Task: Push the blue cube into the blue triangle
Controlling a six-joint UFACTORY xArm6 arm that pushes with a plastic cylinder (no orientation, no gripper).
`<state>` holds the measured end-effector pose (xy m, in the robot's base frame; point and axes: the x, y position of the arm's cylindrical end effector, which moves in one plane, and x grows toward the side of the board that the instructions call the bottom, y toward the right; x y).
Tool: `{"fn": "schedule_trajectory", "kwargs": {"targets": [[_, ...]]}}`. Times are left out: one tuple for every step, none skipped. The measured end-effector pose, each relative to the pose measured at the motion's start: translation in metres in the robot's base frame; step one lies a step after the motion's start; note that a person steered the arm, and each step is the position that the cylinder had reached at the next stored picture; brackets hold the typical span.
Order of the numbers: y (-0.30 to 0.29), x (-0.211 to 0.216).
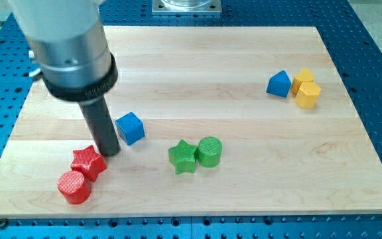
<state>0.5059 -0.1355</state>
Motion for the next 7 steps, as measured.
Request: {"fn": "schedule_trajectory", "kwargs": {"targets": [[0.055, -0.024], [0.124, -0.025], [0.127, -0.048], [0.126, -0.052], [0.116, -0.043], [0.055, -0.018], [0.076, -0.002]]}}
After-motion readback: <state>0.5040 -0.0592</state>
